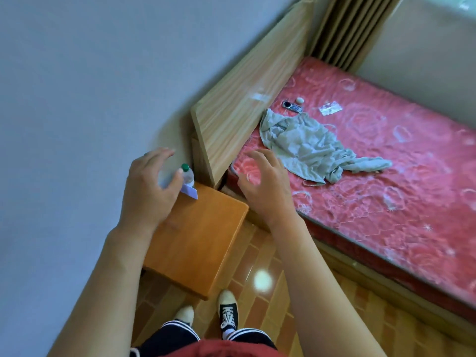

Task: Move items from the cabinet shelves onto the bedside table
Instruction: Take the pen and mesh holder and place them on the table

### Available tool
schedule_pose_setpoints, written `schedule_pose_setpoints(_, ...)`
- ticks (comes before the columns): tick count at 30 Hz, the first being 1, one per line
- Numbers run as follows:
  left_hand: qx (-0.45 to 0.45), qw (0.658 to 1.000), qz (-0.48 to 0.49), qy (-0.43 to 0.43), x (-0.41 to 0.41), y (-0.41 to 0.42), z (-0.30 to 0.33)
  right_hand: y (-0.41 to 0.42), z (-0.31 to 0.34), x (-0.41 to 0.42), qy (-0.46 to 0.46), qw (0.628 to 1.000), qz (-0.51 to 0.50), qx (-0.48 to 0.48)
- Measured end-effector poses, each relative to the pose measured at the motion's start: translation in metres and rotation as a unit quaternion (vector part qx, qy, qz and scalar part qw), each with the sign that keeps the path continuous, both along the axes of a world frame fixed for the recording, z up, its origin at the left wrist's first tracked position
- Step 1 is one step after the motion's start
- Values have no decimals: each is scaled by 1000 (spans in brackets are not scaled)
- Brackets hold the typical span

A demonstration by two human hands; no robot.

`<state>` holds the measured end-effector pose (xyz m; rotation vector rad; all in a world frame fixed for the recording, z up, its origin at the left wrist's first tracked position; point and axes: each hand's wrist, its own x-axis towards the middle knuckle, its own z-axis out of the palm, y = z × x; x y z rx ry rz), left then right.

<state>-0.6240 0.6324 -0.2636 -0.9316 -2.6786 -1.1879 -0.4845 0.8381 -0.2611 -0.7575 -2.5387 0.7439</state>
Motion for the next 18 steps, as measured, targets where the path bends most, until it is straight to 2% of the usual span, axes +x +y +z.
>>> schedule_pose_setpoints(9,55,977,-194,74,12,48,74,-18,78,80,23,985,-149,82)
schedule_pose_setpoints(18,101,915,-365,138,92,85,136,-56,142,189,44,943,-297,144)
